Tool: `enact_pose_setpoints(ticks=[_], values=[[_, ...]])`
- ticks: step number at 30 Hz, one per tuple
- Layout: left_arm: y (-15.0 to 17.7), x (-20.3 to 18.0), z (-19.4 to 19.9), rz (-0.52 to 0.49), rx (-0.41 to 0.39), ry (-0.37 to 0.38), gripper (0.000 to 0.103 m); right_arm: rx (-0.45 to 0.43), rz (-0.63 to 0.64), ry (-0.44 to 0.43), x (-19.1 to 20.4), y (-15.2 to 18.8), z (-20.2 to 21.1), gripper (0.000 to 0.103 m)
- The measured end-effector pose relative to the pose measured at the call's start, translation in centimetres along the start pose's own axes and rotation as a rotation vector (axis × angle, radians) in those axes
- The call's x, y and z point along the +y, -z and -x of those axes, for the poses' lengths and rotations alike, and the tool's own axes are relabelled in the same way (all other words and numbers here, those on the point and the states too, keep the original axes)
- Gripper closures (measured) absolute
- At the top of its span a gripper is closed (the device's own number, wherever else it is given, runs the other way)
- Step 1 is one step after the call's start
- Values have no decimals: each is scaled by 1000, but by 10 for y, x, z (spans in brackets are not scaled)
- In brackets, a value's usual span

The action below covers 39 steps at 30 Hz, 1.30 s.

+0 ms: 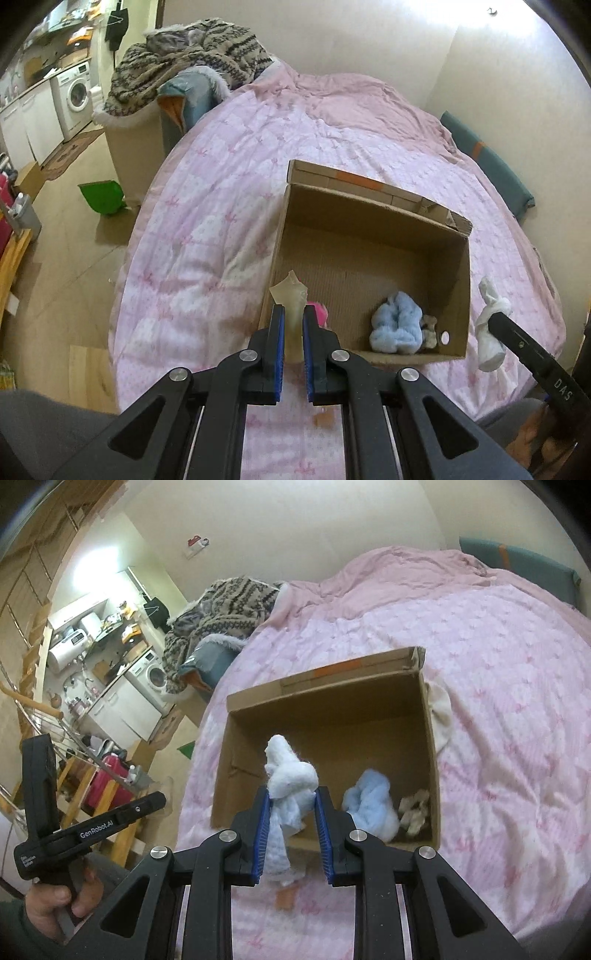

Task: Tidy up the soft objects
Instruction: 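Carry the white sock and tan piece over the box with both grippers, then open the left gripper dropping the tan piece while the right releases the sock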

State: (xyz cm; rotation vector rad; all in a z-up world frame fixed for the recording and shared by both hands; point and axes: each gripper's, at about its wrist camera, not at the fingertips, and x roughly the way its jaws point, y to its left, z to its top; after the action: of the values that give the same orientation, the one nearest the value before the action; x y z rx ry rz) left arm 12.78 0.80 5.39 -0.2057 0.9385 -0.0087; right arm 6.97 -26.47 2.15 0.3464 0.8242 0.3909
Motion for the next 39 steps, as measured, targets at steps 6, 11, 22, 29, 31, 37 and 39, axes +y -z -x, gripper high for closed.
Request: enact_pose_setpoints(ticks=[6,11,22,29,31,37,39], values=[[-20,-6,-18,-8,-24,-18,95,-36,-21,54,-14,-13,-11,78],[-34,-13,-33,-29,-24,-11,95,-32,-26,72,-21,-23,-23,78],[-44,-29,-73,-155,-74,-93,95,26,-40,99,-33,-25,-54,78],[-38,-28,-95,-170,-43,-60,95,116,-71,154,-47,-9,-72,78],[-34,-29,-101,-170,-20,-49,95,118,-60,162,-47,-9,-74,78],[-27,-32,-114,-183,12,-34,94,131,-66,153,-49,-11,-84,78],[-24,-35,-118,-200,26,-27,94,148,-59,156,-47,-11,-89,77]])
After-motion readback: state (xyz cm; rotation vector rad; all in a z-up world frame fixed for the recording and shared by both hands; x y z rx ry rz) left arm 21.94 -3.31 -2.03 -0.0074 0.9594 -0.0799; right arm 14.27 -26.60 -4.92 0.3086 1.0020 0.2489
